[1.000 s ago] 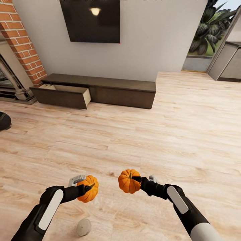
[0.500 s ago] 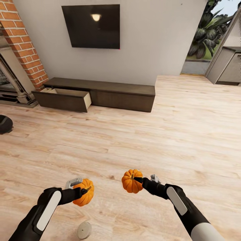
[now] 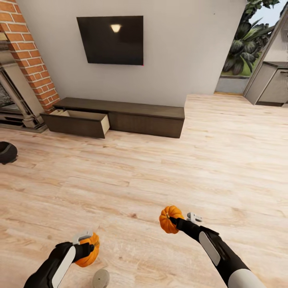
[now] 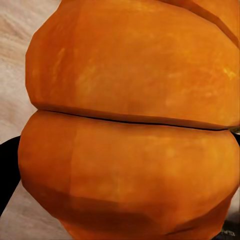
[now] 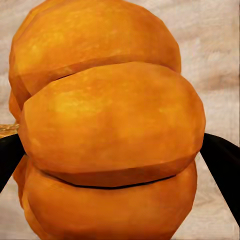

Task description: Place each of the two pumpkins and all three candles from the living room inside a cabinet in the living room (use any cabinet), then make sure every cabinet is closed, and position the cauldron so it is next to a table in the living room.

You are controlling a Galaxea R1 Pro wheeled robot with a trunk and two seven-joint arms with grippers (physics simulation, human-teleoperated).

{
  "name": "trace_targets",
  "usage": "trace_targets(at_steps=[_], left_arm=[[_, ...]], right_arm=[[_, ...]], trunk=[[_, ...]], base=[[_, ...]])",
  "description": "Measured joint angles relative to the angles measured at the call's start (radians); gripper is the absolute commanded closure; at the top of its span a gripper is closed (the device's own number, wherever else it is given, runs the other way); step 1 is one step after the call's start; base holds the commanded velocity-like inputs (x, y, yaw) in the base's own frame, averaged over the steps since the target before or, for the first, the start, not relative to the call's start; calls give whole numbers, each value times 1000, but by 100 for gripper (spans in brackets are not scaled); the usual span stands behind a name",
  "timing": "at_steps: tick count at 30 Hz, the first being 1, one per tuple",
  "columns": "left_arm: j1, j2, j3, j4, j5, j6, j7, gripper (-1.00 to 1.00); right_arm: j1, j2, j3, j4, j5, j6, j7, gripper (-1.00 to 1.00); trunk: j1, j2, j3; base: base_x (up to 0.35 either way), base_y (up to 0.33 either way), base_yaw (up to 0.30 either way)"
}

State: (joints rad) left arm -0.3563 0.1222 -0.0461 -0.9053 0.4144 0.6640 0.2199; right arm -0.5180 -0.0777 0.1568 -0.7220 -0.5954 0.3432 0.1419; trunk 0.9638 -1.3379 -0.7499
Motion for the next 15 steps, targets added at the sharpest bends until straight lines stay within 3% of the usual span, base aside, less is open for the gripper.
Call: trace_targets(at_steps=[4,11,15], left_arm=[[0,-6,-2,63,-8,-88,0,100],[0,-19,-5,127,-9,-155,0,100],[1,-34,-15,147,-4,-176,0,100]], right_arm=[[1,0,1,30,3,-50,-54,100],[1,1,1,94,18,-80,-75,100],[1,3,-1,168,29,-169,-92,100]], trunk=[[-15,28,19],[-42,77,53],[-58,105,72]], base=[[0,0,0],[0,0,0],[0,0,0]])
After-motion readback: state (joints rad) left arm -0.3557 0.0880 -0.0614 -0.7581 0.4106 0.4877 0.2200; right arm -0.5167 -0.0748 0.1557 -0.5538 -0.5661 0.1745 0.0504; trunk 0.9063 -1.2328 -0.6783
